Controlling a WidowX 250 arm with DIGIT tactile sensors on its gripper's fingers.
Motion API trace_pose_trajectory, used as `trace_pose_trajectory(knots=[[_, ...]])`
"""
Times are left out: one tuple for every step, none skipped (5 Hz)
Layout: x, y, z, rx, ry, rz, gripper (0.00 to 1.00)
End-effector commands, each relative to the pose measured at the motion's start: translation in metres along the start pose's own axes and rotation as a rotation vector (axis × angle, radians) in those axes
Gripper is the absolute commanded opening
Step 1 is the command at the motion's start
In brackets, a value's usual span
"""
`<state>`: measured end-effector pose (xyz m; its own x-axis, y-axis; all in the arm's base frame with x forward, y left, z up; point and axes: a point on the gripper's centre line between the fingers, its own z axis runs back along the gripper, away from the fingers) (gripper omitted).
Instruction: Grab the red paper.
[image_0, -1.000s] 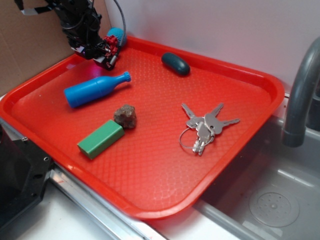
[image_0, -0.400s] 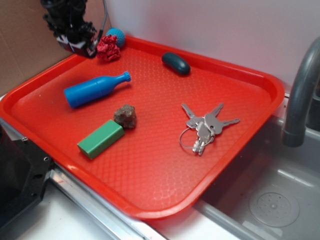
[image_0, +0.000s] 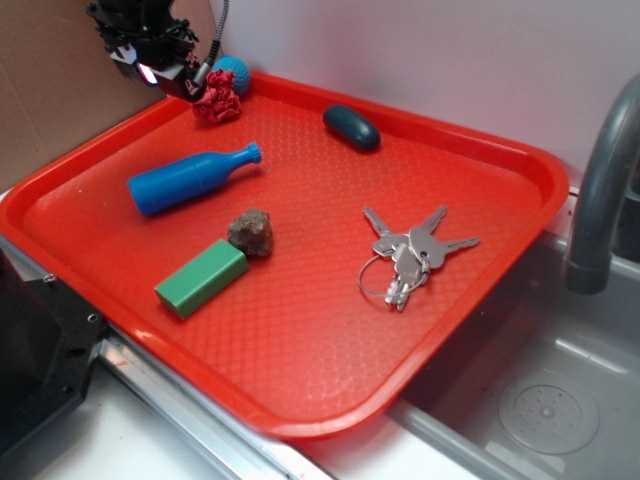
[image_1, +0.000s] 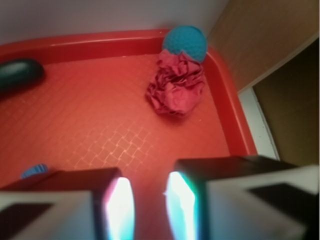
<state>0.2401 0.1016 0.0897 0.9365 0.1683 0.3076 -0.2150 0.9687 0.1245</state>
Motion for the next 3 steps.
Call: trace_pose_trajectory(knots=[[0.013,0.008,0.014,0.011,-0.046,0.007,1.0],[0.018,0.03,0.002,0.096,-0.105,0.148,1.0],[0.039,0.038,-0.014,0.078,-0.135,0.099,1.0]])
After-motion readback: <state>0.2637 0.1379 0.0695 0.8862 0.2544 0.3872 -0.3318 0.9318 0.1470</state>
